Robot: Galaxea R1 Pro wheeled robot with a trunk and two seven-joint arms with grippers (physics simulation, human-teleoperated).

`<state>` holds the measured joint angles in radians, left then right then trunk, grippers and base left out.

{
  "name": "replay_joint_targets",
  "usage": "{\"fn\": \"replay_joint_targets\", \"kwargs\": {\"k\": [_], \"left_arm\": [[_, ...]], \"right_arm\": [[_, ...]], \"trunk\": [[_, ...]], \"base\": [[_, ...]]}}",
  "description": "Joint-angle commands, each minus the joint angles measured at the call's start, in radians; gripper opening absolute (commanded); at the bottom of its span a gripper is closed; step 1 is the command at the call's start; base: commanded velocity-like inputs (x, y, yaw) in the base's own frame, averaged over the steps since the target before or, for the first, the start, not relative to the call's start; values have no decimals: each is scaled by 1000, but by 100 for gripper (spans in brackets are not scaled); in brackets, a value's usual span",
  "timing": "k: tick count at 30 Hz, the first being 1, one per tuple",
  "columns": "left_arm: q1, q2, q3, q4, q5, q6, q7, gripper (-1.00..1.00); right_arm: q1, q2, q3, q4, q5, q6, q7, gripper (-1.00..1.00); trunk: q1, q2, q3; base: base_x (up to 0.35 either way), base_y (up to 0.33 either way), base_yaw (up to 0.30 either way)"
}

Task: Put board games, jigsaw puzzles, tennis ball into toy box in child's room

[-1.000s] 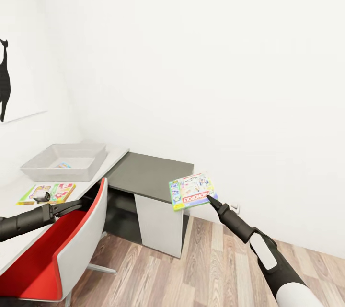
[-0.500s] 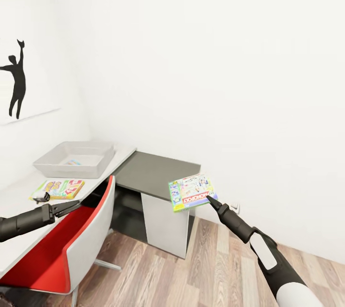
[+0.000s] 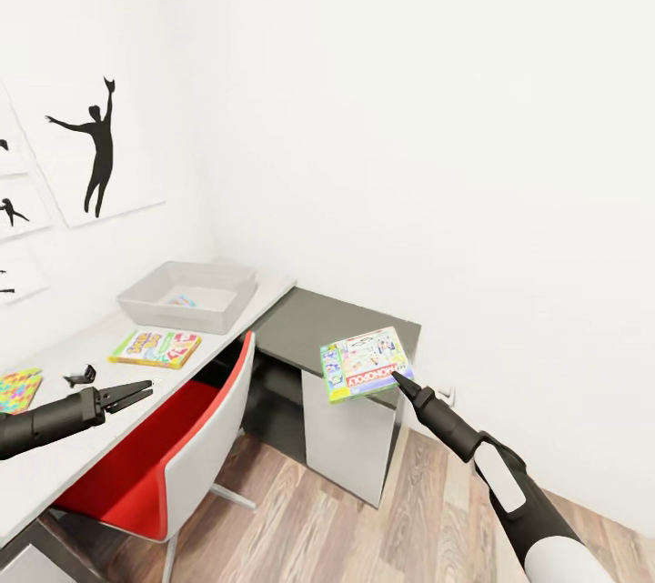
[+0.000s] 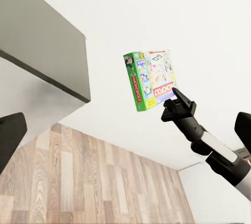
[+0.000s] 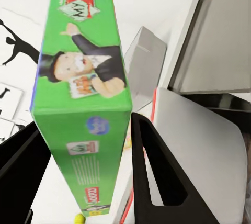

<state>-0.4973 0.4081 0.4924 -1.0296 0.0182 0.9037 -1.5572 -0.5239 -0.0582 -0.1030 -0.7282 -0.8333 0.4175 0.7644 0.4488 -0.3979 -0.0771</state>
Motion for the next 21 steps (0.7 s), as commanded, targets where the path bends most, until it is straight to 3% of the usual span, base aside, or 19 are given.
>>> {"fn": "replay_joint_targets", "kwargs": {"k": [1, 10, 21], "left_arm": [[-1, 0, 0, 0, -2, 11, -4, 100], [-1, -2, 0, 0, -1, 11, 9, 100], [-1, -5, -2, 0, -1, 11, 11, 100]], "right_arm": [[-1, 0, -2, 0, -9, 9, 1, -100], [-1, 0, -3, 0, -9, 9, 1, -100], [-1, 0, -1, 0, -9, 9, 1, -100]], "trunk": [[1, -2, -2], [1, -2, -2], [1, -2, -2]], "base": [[310, 0, 179], [321, 0, 48], [315, 0, 260]]}}
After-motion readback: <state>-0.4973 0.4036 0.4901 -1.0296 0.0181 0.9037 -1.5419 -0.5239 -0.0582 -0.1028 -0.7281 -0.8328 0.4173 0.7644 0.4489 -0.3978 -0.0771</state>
